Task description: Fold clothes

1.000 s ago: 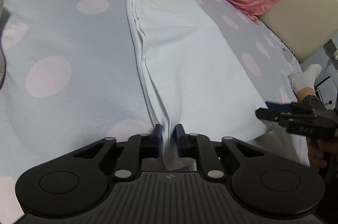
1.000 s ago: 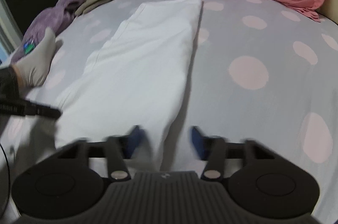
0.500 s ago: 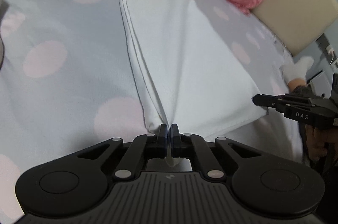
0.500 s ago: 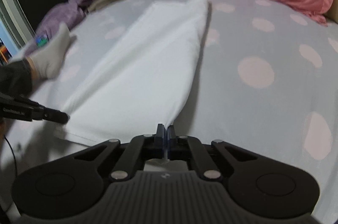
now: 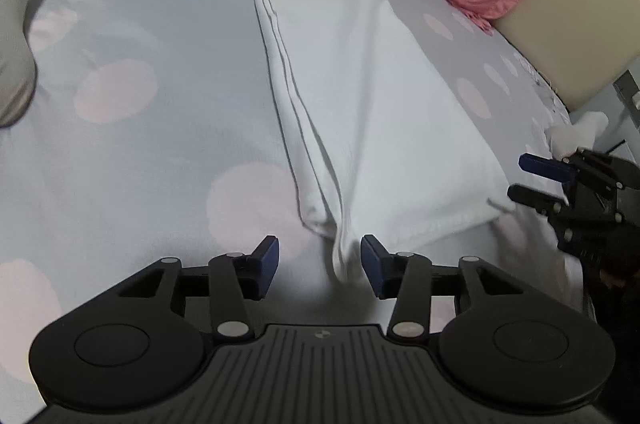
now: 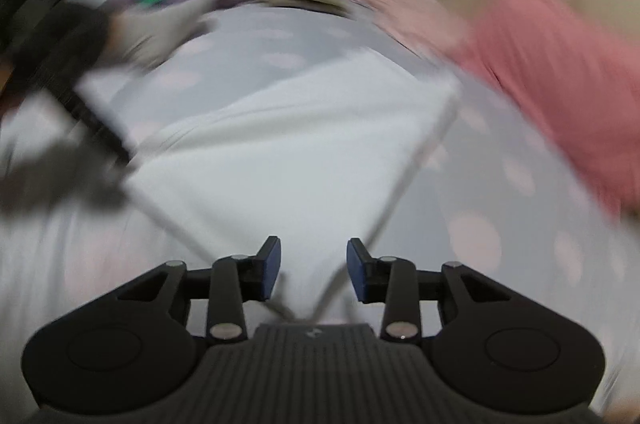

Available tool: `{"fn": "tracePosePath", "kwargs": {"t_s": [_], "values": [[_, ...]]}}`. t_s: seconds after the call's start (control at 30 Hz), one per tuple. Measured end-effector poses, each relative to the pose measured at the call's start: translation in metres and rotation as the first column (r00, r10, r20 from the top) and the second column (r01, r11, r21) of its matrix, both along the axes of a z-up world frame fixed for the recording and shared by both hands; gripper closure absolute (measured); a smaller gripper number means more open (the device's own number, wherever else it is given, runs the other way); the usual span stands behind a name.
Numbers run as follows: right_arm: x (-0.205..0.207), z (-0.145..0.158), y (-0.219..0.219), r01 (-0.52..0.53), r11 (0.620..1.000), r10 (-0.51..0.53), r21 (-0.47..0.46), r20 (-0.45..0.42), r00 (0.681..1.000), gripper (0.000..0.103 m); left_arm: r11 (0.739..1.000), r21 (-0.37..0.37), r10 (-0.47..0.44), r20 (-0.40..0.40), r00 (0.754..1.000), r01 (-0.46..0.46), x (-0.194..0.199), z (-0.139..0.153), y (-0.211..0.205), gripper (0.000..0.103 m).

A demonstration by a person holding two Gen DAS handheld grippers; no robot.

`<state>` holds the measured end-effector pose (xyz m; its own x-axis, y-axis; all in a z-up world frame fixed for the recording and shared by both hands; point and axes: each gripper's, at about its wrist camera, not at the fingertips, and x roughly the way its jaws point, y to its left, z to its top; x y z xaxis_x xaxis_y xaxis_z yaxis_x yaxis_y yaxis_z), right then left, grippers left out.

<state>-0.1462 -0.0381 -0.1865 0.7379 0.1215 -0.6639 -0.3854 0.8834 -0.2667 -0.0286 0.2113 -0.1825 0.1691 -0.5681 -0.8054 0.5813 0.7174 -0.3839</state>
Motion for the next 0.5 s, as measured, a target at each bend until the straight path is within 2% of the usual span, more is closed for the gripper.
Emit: {"fn": "tracePosePath", "kwargs": {"t_s": [0.07,0.13,0.2,0.27,0.37,0.43,0.5], "values": [[-0.011,-0.007,0.014,-0.117,0.986,0.119,-0.118,0.018,0.993,0.063,1.0,-0.008,-0.013,-0.005,1.0,0.013,0.001,-0.001,-0.005,0.06],[-0.016,-0.013,0.021,-0.17,0.971,0.175,-0.166,0.016,0.984,0.063,0.999,0.023,-0.034,0.014,0.999,0.033,0.0,0.001,-0.012,0.06],[-0.017,-0.018,0.025,-0.195,0.963,0.199,-0.184,0.002,0.98,0.063,0.997,0.041,-0.064,-0.011,0.998,0.065,-0.002,0.001,-0.015,0.067],[-0.02,-0.02,0.028,-0.209,0.957,0.212,-0.202,-0.004,0.977,0.063,0.997,0.009,-0.076,-0.061,0.995,0.077,-0.002,-0.002,-0.012,0.09],[-0.023,-0.023,0.03,-0.219,0.948,0.224,-0.23,-0.003,0.975,0.062,0.997,-0.073,0.01,-0.021,1.0,-0.011,0.002,0.004,0.0,0.099],[-0.024,-0.024,0.031,-0.217,0.944,0.226,-0.249,0.006,0.974,0.06,0.985,-0.14,0.106,0.007,0.994,-0.104,0.011,0.013,0.014,0.099],[-0.023,-0.024,0.032,-0.212,0.944,0.221,-0.253,0.007,0.975,0.06,0.983,-0.091,0.161,-0.001,0.987,-0.16,0.021,0.012,0.02,0.099]]}}
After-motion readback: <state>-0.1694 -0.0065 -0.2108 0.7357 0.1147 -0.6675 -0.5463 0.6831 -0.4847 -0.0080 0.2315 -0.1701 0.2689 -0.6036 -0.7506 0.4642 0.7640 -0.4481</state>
